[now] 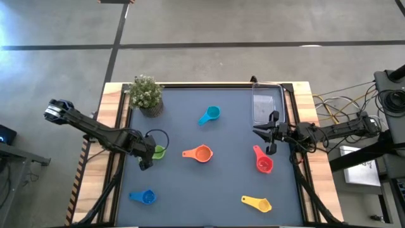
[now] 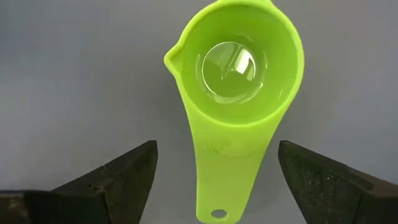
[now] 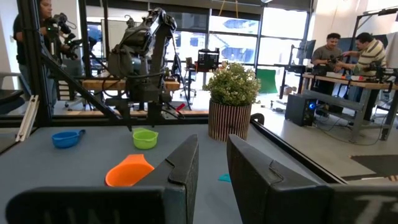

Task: Nest measuring cups in basket
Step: Stack the red measuring cup on top of the orange measuring cup

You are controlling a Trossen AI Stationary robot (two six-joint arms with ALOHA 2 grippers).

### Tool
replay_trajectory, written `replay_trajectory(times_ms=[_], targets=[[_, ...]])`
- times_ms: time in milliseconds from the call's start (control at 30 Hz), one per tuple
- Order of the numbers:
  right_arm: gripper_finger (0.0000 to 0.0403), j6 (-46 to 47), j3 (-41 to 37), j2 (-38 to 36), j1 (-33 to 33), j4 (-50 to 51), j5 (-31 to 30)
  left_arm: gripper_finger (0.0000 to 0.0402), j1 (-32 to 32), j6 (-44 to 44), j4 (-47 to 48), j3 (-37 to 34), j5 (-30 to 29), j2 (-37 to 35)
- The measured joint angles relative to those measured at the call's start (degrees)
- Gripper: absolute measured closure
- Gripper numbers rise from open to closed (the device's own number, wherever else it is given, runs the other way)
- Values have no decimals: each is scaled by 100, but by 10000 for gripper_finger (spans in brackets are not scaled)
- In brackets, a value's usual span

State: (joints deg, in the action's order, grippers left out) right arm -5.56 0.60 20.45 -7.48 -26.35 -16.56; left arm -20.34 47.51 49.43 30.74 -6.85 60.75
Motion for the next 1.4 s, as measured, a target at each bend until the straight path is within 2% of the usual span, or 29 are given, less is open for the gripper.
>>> replay_trajectory(times_ms=[1300, 1400], targets=[[330, -2, 1, 0, 2, -2, 0, 100, 0, -177, -79, -96, -16, 2], [330, -299, 1, 0, 1, -56, -1, 100, 0, -177, -102, -96, -20, 2]])
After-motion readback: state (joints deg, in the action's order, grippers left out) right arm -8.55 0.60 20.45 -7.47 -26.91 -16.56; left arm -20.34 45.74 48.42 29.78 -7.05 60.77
